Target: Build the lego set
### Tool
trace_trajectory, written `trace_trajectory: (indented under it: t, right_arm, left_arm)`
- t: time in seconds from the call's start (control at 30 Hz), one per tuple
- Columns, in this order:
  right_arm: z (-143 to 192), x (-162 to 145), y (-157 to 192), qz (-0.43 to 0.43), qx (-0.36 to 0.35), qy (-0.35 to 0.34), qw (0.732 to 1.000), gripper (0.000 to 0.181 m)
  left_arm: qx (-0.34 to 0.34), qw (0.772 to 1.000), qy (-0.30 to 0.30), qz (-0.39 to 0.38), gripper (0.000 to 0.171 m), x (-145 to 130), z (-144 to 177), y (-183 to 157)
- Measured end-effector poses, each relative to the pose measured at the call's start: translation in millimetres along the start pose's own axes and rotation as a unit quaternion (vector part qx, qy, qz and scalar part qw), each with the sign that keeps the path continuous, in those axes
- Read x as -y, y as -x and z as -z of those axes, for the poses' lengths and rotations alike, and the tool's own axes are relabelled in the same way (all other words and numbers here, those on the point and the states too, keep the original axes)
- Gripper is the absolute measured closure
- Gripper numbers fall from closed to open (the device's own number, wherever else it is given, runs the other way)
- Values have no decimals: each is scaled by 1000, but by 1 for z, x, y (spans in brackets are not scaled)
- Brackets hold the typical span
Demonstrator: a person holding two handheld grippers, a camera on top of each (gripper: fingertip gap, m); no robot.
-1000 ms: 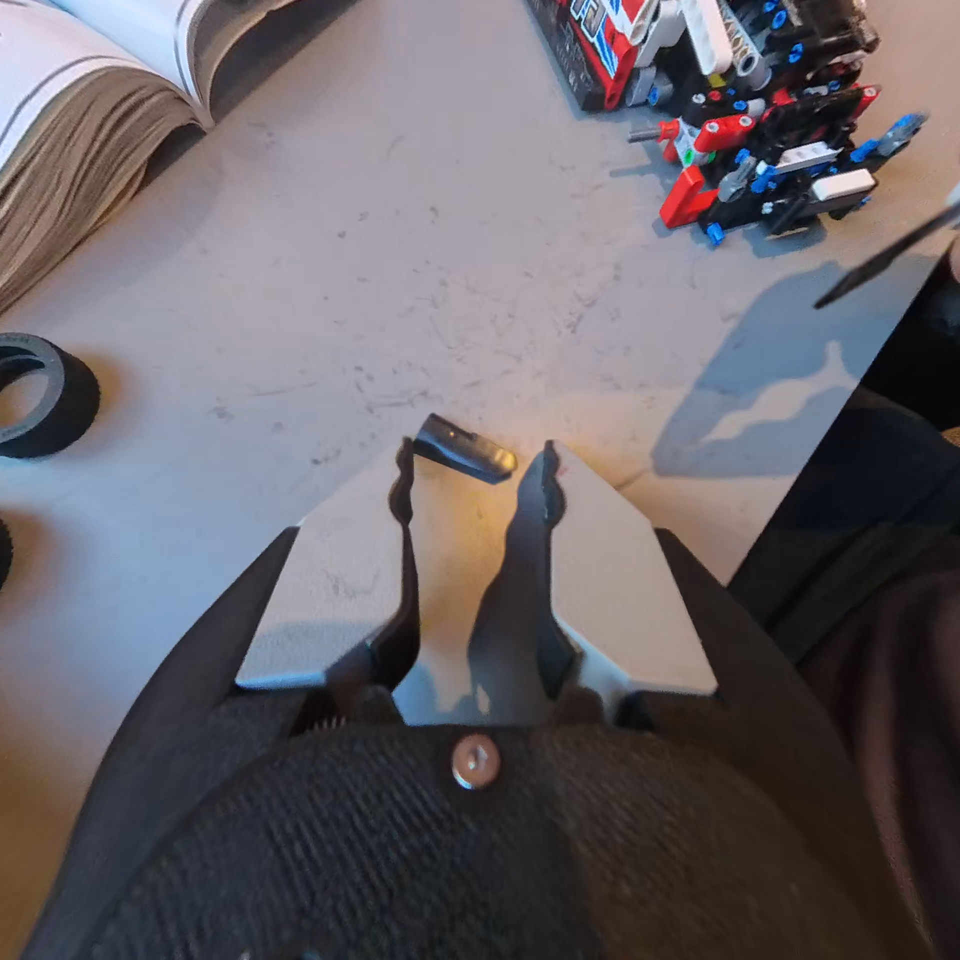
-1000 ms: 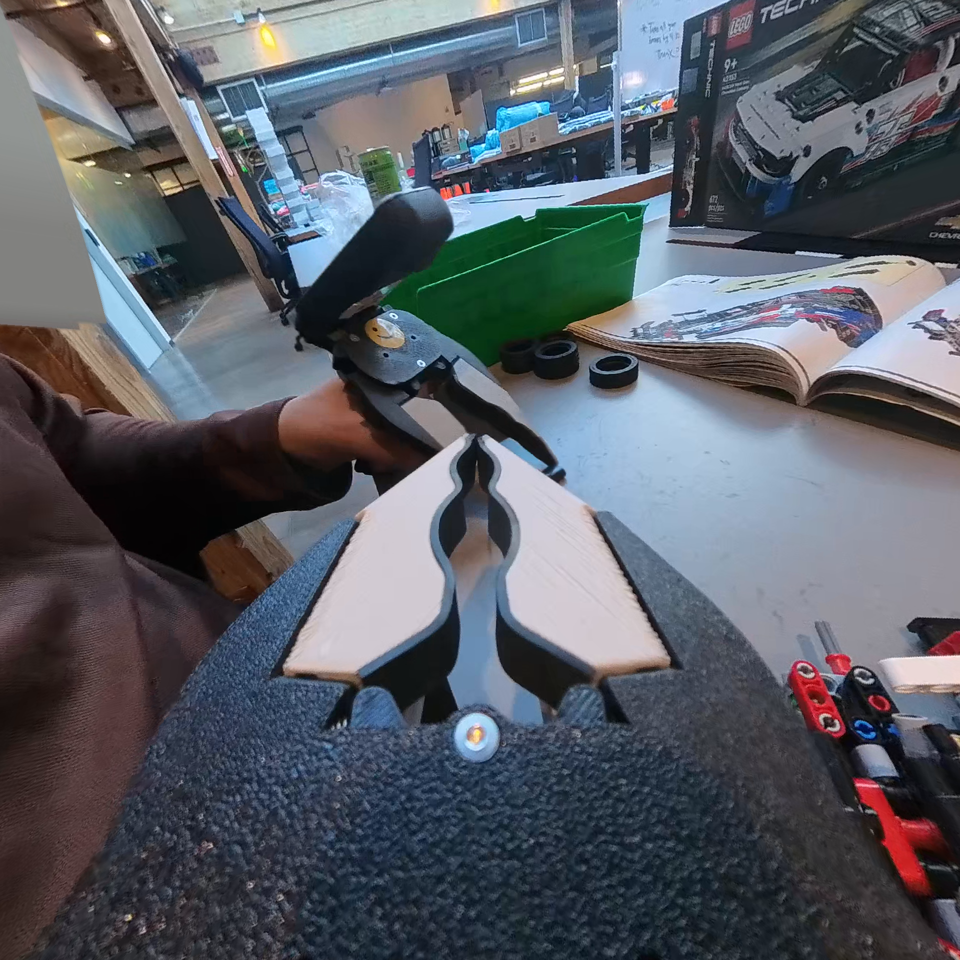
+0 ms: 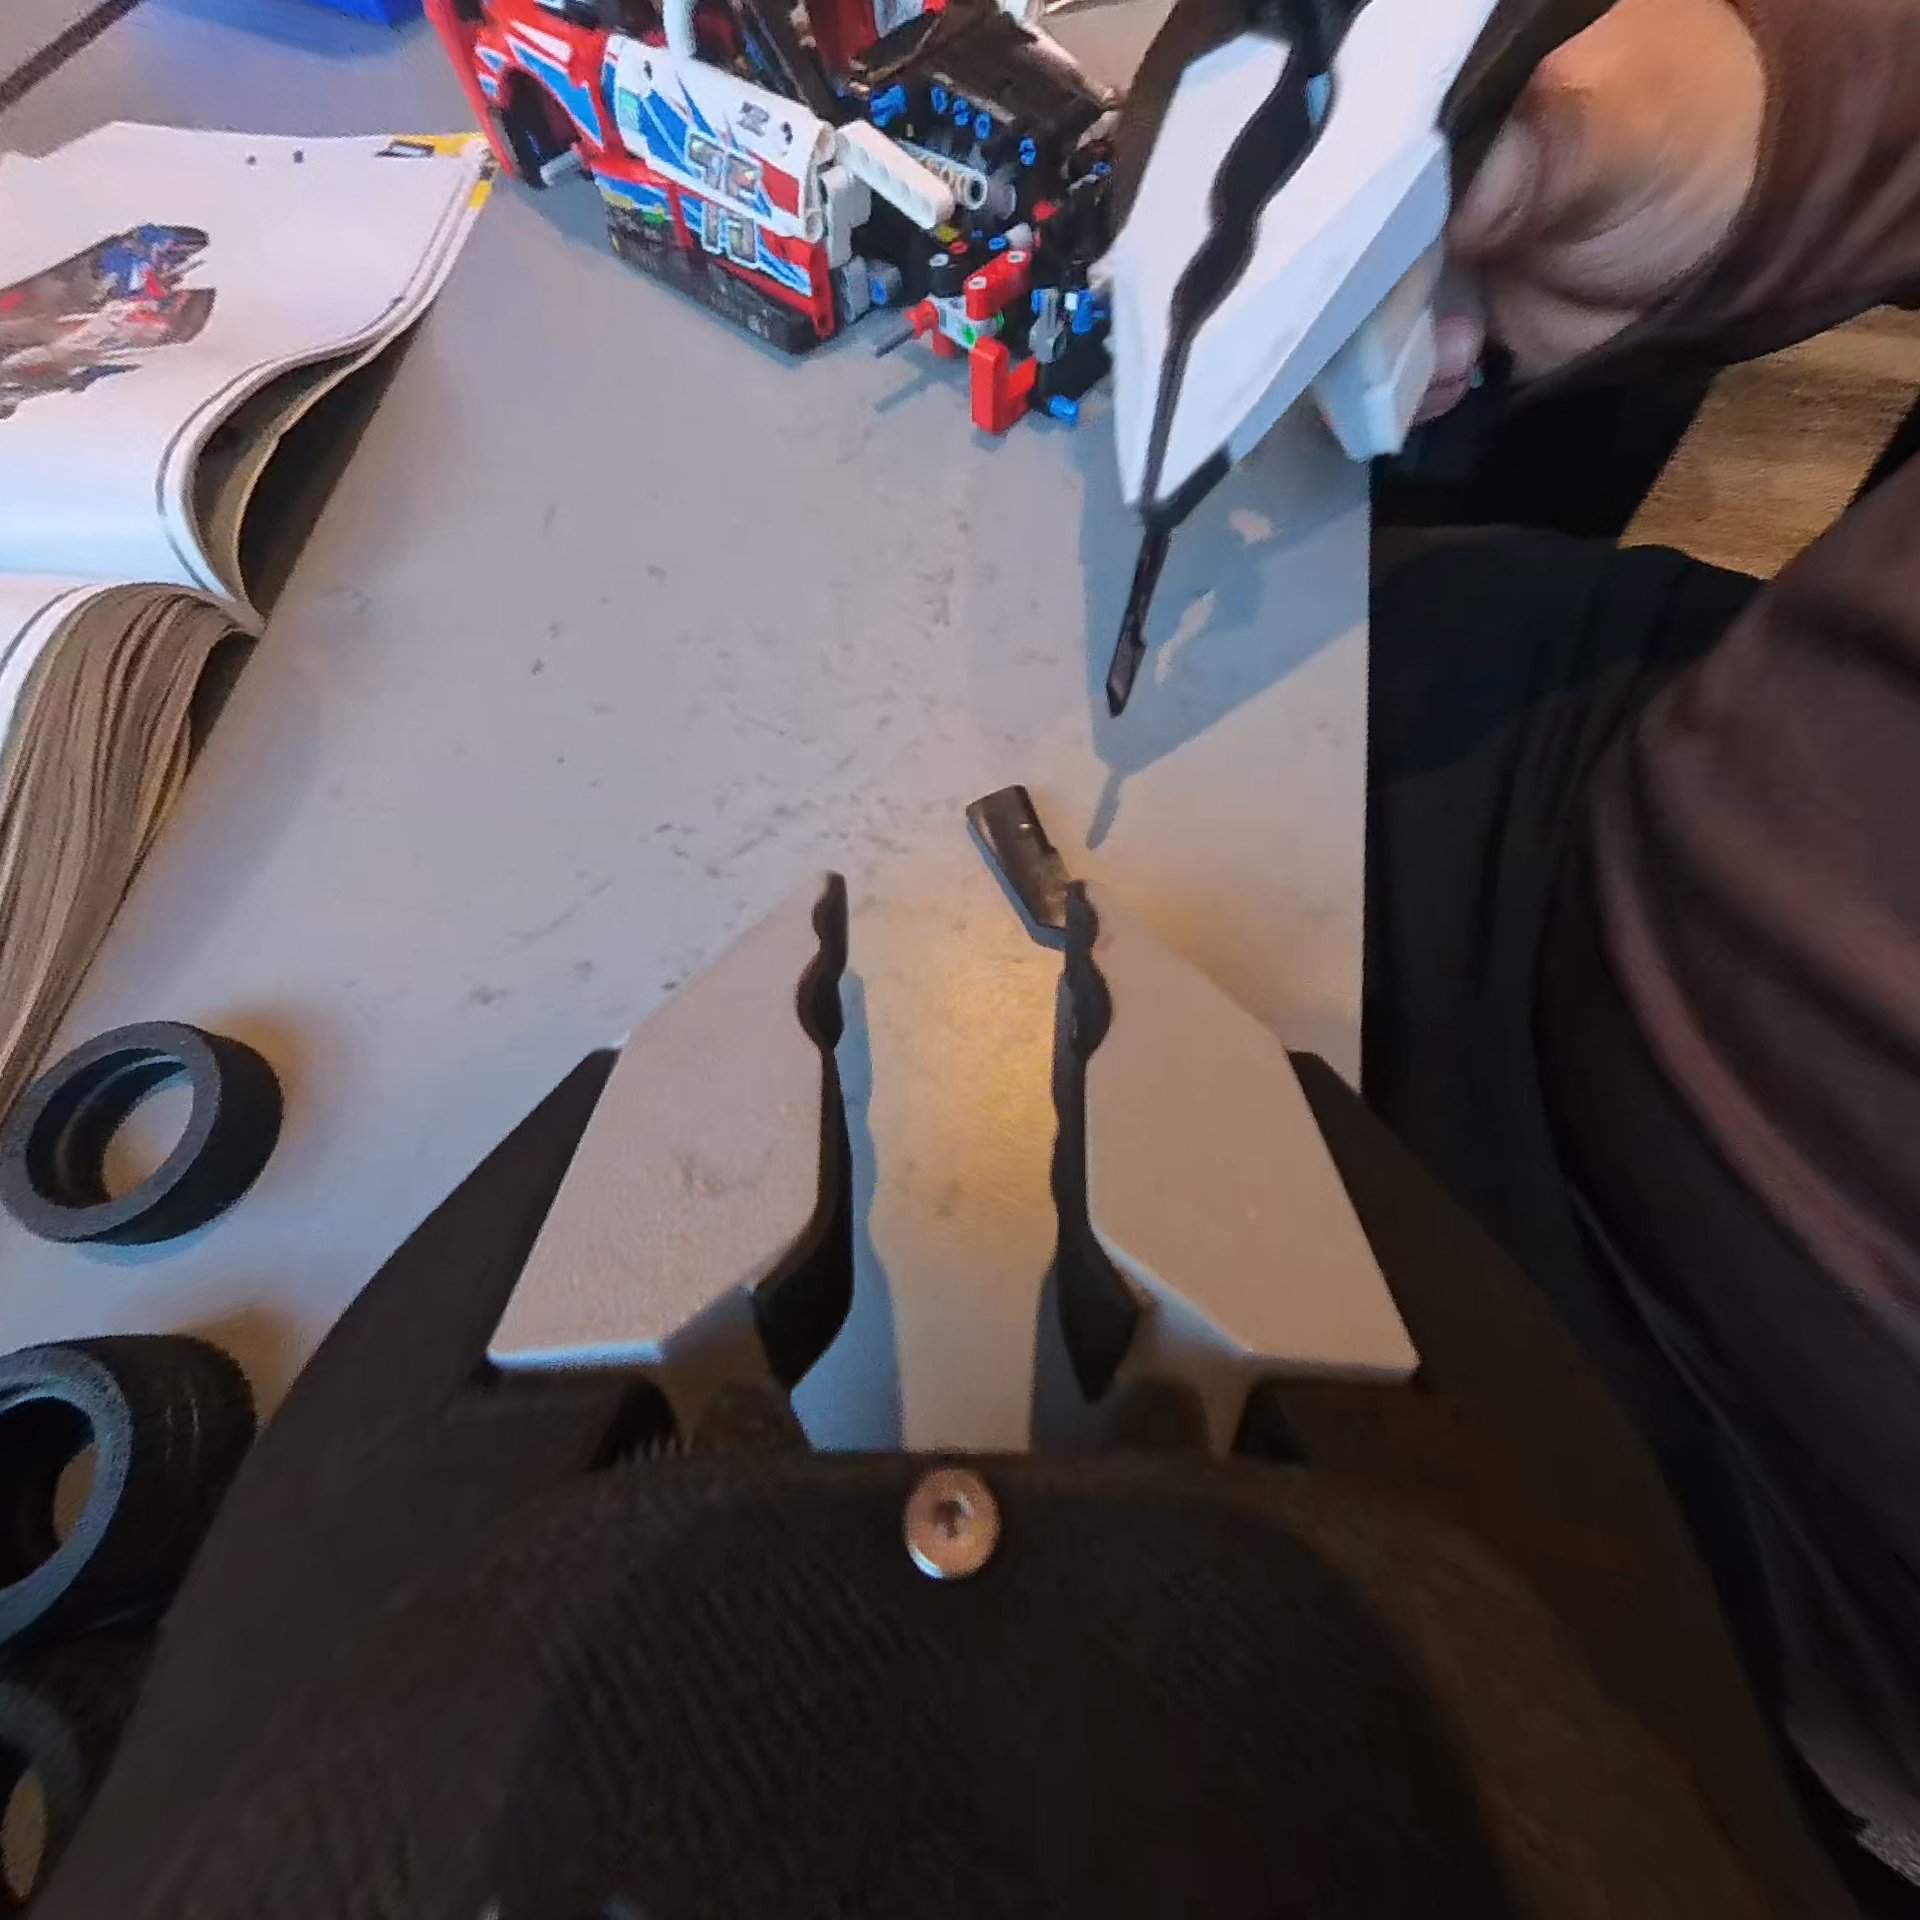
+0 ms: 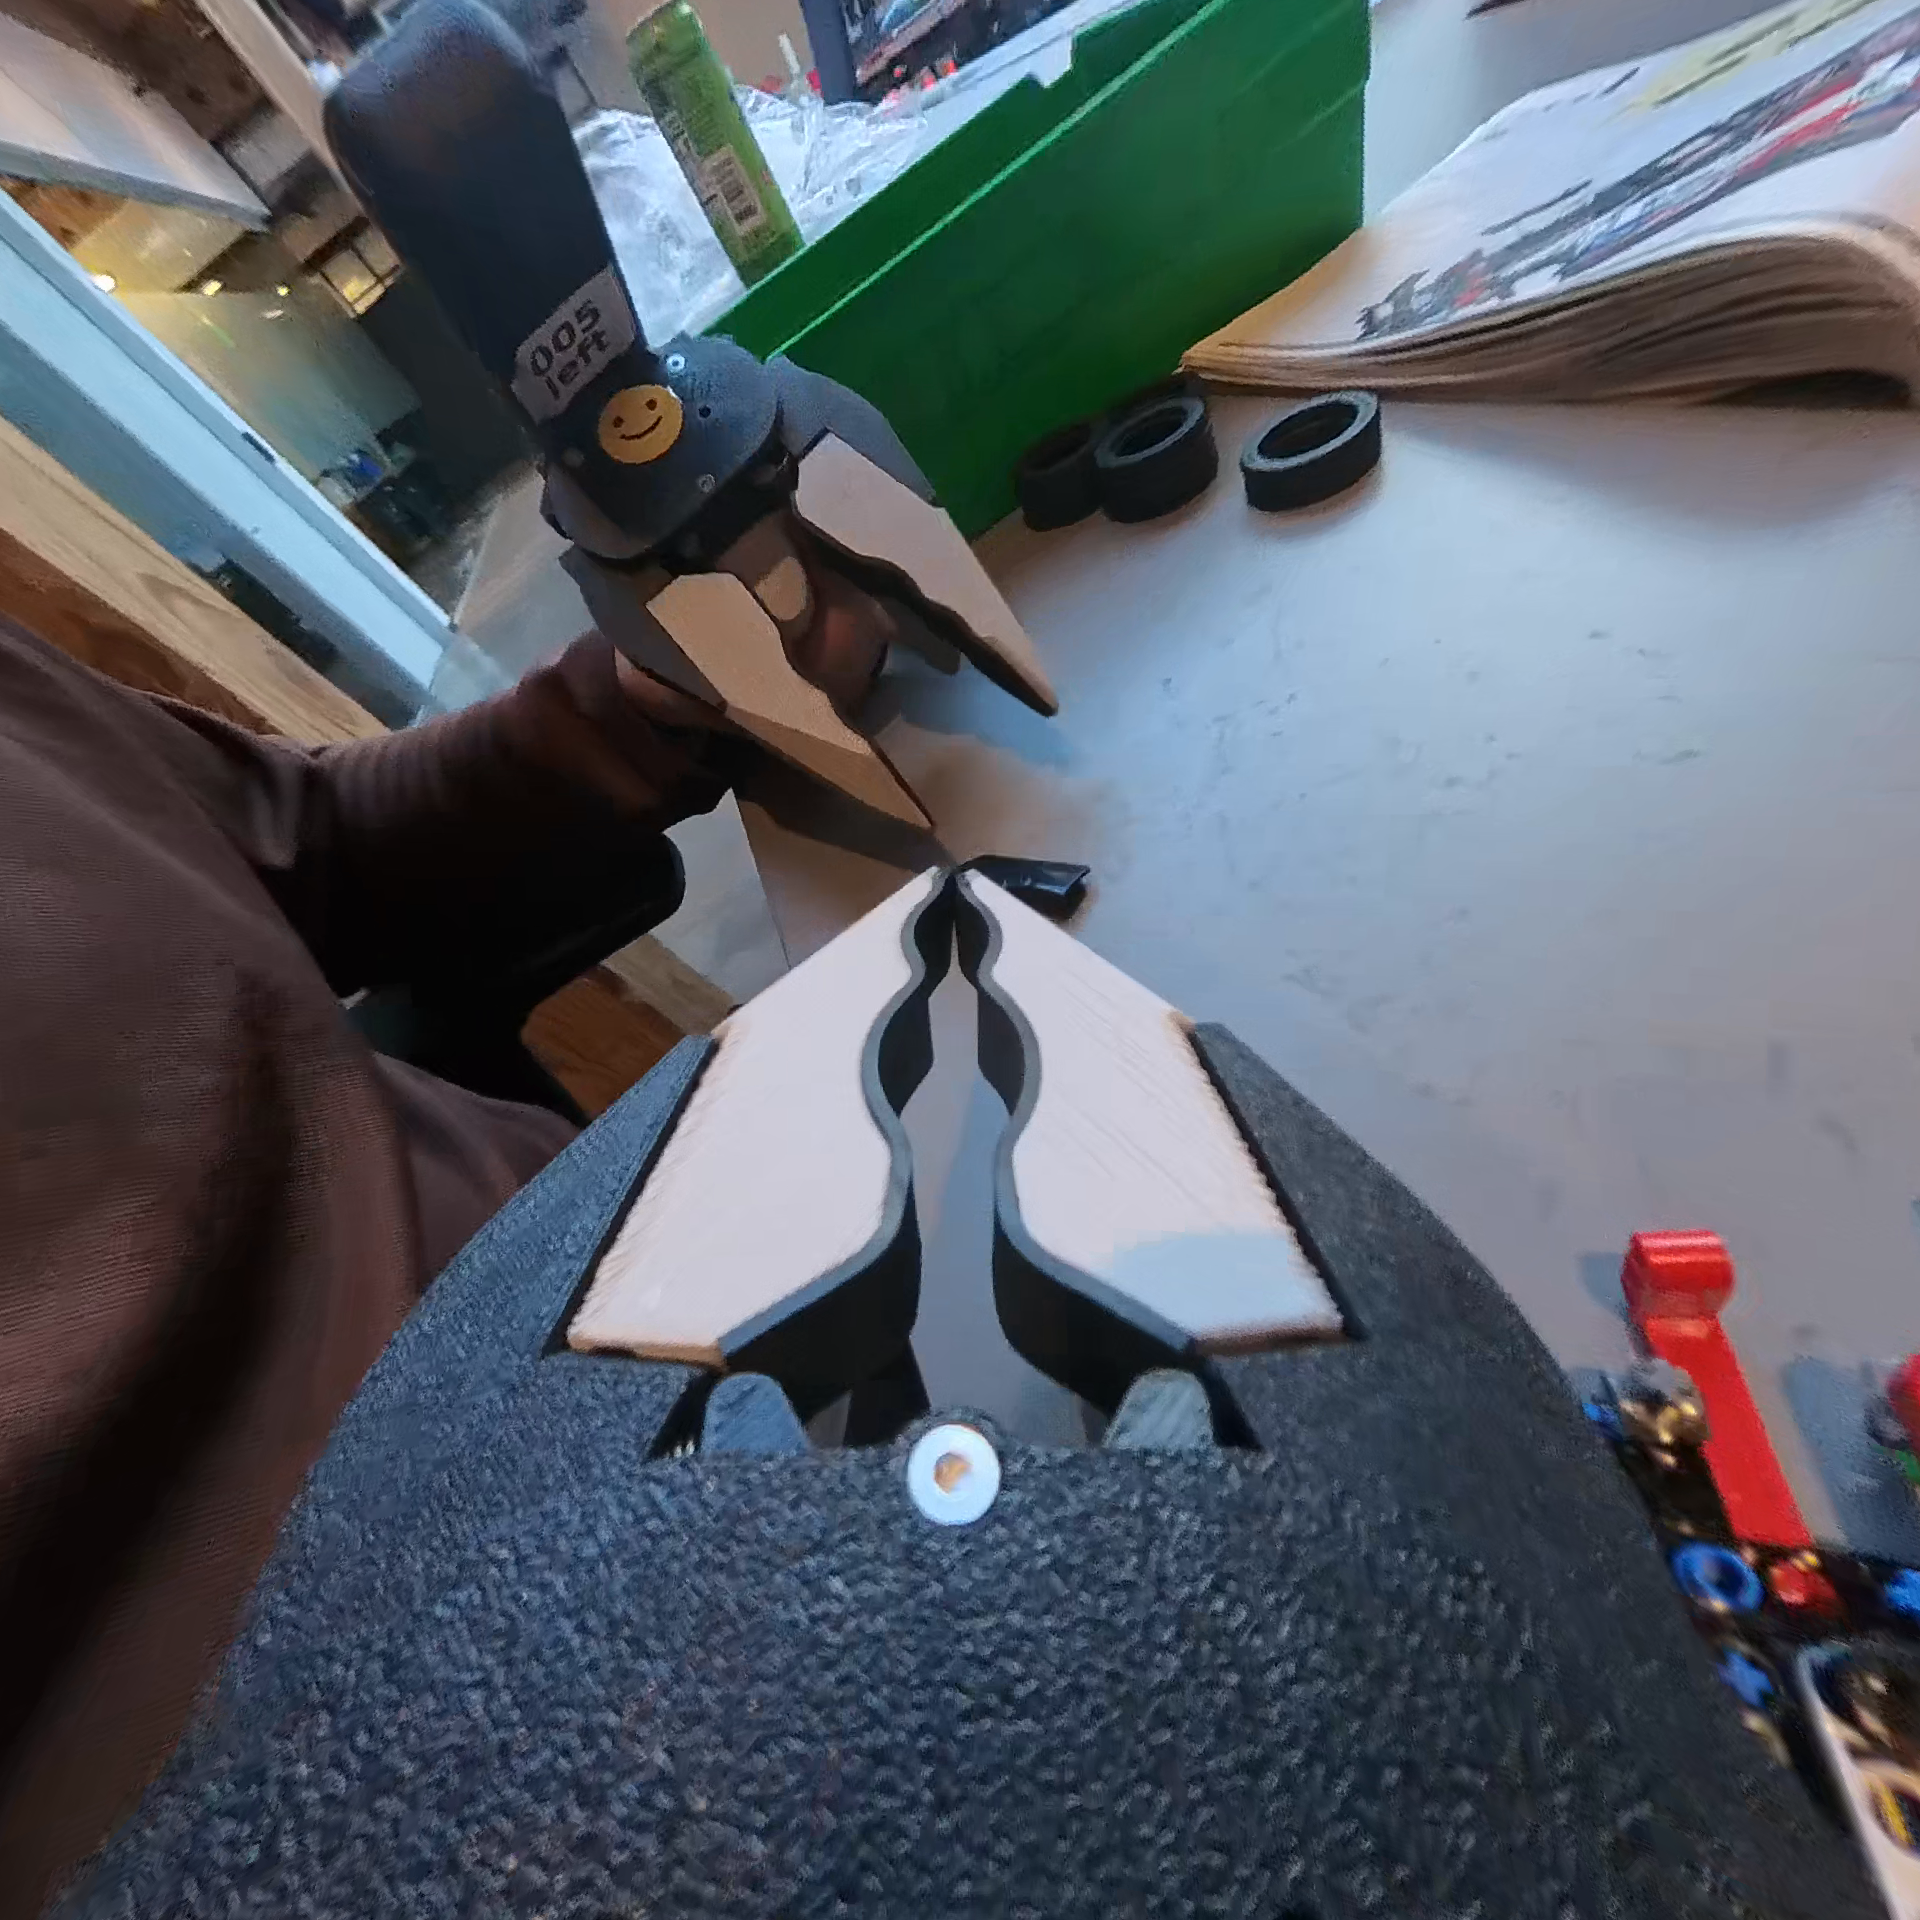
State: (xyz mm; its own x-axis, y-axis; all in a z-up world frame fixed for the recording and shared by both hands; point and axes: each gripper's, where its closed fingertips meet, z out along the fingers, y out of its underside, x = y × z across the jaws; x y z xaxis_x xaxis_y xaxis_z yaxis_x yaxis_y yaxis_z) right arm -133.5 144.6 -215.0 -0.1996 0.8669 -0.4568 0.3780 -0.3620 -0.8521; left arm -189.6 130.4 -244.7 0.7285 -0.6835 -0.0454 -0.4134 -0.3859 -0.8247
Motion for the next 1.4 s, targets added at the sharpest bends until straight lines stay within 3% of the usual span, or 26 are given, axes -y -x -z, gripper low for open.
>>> trace_trajectory:
  t: [0.47,0.77,0.87,0.97,1.03,1.2,1.3,1.4]
  right_arm:
    - [-20,1,-12,-66,2,82,994,181]
    - [-20,12,-18,-73,-15,127,989,181]
    - [-22,17,-13,-93,-1,116,989,181]
    - [-24,18,-9,-118,16,107,987,181]
    - [-25,17,-6,-140,28,102,985,181]
    - [-24,16,-6,-192,44,93,976,181]
    - [-23,12,-13,-202,28,103,974,181]
    - [-29,10,-13,-209,30,119,970,181]
  left_arm:
    - [16,997,71,-18,131,-17,-13,0]
    - [21,997,71,-30,131,-16,-14,-3]
    - [41,997,48,-38,131,-9,-10,-4]
    - [88,994,-18,-58,138,14,-2,-4]
    - [105,990,-28,-89,145,20,0,-9]
    - [105,989,-1,-105,142,11,-5,-13]
    - [80,994,37,-66,128,-4,-7,-12]
    - [69,995,48,-56,133,-7,-9,-13]
